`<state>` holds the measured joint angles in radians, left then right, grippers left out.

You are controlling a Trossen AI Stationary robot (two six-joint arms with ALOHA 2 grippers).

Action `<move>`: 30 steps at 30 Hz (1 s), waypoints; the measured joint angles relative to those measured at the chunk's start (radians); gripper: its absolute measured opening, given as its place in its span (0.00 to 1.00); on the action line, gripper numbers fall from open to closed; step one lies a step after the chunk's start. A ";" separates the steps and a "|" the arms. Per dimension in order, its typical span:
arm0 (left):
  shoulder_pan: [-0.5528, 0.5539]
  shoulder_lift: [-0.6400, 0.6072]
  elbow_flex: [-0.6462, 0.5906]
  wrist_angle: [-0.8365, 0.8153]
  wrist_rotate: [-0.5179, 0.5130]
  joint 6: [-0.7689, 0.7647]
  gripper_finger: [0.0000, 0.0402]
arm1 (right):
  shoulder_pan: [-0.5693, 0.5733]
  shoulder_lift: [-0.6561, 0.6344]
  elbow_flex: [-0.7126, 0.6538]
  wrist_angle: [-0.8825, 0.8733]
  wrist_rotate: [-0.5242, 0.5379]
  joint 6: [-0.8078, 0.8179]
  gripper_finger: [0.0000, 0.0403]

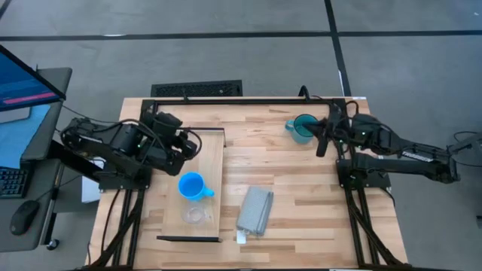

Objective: Stack small to large cups/mugs on shelf
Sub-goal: Put the blue mug on the shelf

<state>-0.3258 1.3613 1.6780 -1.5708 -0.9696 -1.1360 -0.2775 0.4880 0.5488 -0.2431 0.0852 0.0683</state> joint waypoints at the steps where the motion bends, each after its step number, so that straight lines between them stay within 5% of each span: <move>1: -0.004 0.000 -0.001 0.000 -0.027 0.028 0.34 | 0.000 0.004 0.000 0.023 0.003 0.014 0.06; 6: -0.052 -0.010 -0.062 0.003 -0.287 0.104 0.34 | 0.000 0.031 0.000 0.061 0.046 0.121 0.06; 10: -0.086 -0.101 -0.177 -0.001 -0.364 0.069 0.34 | 0.002 0.071 0.000 0.064 0.047 0.150 0.06; 19: -0.134 -0.464 -0.498 0.021 -0.348 -0.140 0.34 | 0.000 0.184 0.000 0.191 0.048 0.108 0.06; 30: -0.150 -0.705 -0.729 0.313 -0.419 0.086 0.34 | -0.127 0.253 0.000 0.216 0.048 0.055 0.06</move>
<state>-0.4759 0.6568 0.9490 -1.2581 -1.3889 -1.0497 -0.4047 0.7407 0.5488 -0.0269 0.1329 0.1234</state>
